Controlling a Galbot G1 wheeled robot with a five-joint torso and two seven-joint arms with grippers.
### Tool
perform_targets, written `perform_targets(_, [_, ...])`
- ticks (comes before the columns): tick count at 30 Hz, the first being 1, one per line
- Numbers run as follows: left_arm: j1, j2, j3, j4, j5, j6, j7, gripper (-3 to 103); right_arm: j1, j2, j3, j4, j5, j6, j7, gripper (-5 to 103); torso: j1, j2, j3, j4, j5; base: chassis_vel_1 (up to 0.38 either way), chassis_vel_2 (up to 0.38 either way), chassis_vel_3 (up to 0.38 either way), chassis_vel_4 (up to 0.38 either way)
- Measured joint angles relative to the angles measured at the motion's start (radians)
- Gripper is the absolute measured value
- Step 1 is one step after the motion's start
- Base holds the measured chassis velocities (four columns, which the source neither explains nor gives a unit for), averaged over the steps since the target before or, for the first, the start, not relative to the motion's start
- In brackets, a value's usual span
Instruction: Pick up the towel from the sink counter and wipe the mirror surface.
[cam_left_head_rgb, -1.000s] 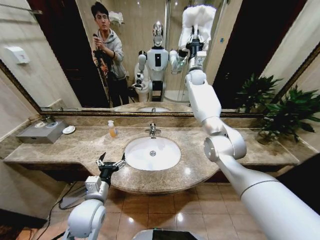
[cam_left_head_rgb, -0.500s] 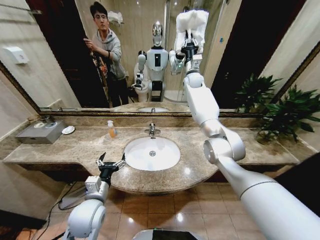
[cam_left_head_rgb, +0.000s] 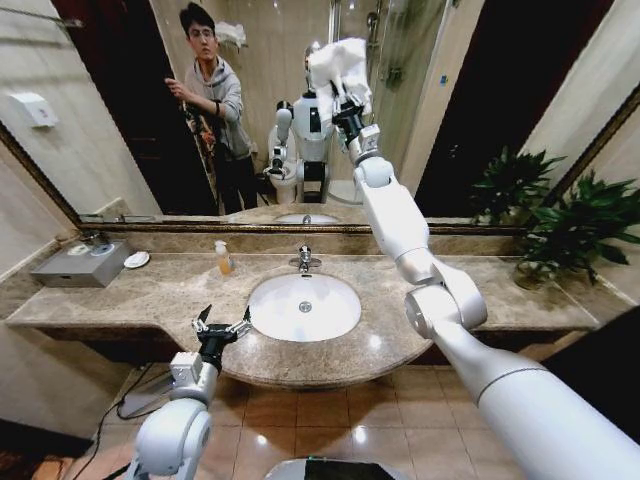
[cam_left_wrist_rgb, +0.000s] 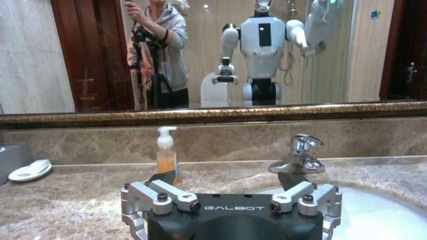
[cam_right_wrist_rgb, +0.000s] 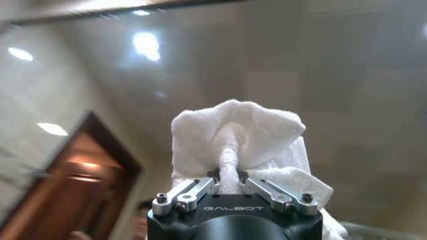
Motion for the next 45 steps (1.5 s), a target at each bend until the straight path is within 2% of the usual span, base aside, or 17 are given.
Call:
perform_targets(1, [0.0,0.0,0.0,0.0,0.0,0.0,0.0,100,0.0,0.0,0.0,0.0,0.0,0.0,0.0,8,0.0,0.0,0.0,0.0,0.0,0.0,0.0,0.0,0.0])
perform_targets(3, [0.0,0.0,0.0,0.0,0.0,0.0,0.0,100,-0.013,0.0,0.013,0.039,-0.015,-0.053,0.094,8,0.0,0.0,0.0,-0.0003,0.0,0.0,0.0,0.0,0.0])
perform_targets(4, [0.0,0.0,0.0,0.0,0.0,0.0,0.0,100,-0.013,0.0,0.013,0.039,-0.015,-0.053,0.094,8,0.0,0.0,0.0,-0.0003,0.0,0.0,0.0,0.0,0.0])
perform_targets(8, [0.0,0.0,0.0,0.0,0.0,0.0,0.0,100,-0.052,-0.008,0.046,0.159,-0.07,-0.152,0.298,8,0.0,0.0,0.0,0.0006,0.0,0.0,0.0,0.0,0.0])
perform_targets(12, [0.0,0.0,0.0,0.0,0.0,0.0,0.0,100,-0.085,-0.05,0.056,0.222,-0.092,-0.176,0.357,8,0.0,0.0,0.0,-0.0006,0.0003,0.0,0.0,0.0,0.0])
perform_targets(15, [0.0,0.0,0.0,0.0,0.0,0.0,0.0,100,-0.101,-0.059,0.05,0.24,-0.066,-0.175,0.343,8,0.0,0.0,0.0,-0.0009,0.0004,0.0,0.0,0.0,0.0])
perform_targets(20, [0.0,0.0,0.0,0.0,0.0,0.0,0.0,100,-0.145,-0.069,0.025,0.296,0.008,-0.157,0.278,8,0.0,0.0,0.0,0.0008,-0.0001,0.0,0.0,0.0,0.0])
perform_targets(23, [0.0,0.0,0.0,0.0,0.0,0.0,0.0,100,-0.163,-0.085,0.011,0.326,0.025,-0.134,0.239,8,0.0,0.0,0.0,0.0002,-0.0002,0.0,0.0,0.0,0.0])
perform_targets(45, [0.0,0.0,0.0,0.0,0.0,0.0,0.0,100,-0.189,-0.125,-0.002,0.415,0.067,-0.131,0.23,8,0.0,0.0,0.0,0.0001,-0.0001,0.0,0.0,0.0,0.0])
